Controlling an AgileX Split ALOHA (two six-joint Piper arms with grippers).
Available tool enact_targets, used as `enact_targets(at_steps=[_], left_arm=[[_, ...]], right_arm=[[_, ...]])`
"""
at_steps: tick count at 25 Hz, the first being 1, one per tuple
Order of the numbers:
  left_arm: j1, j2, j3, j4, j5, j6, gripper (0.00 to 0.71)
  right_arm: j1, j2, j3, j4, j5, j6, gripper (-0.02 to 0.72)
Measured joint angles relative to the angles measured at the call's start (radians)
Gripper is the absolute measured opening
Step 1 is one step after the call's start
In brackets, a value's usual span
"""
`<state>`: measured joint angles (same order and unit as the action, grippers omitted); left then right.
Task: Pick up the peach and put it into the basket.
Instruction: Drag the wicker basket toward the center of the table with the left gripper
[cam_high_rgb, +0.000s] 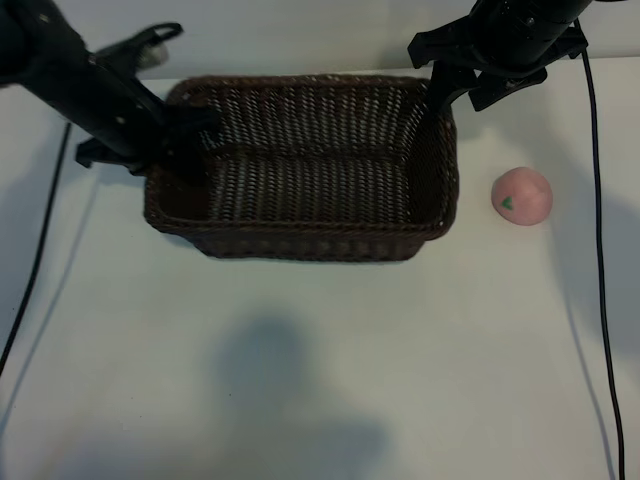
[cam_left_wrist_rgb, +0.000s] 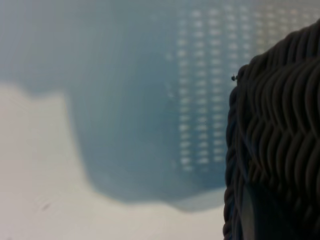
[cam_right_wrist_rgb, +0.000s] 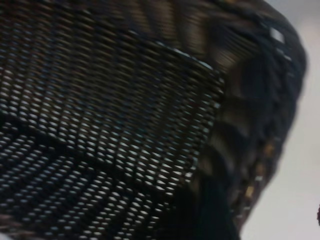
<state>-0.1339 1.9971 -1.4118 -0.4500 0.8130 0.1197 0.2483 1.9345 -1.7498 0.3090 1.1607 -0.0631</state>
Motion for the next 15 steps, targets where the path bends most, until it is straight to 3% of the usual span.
enact_targets(at_steps=[15], left_arm=[[-0.009, 0.097, -0.007, -0.001, -0.042, -0.045, 0.160]], right_arm=[[0.000, 0.000, 0.000, 0.000, 0.000, 0.000, 0.493]])
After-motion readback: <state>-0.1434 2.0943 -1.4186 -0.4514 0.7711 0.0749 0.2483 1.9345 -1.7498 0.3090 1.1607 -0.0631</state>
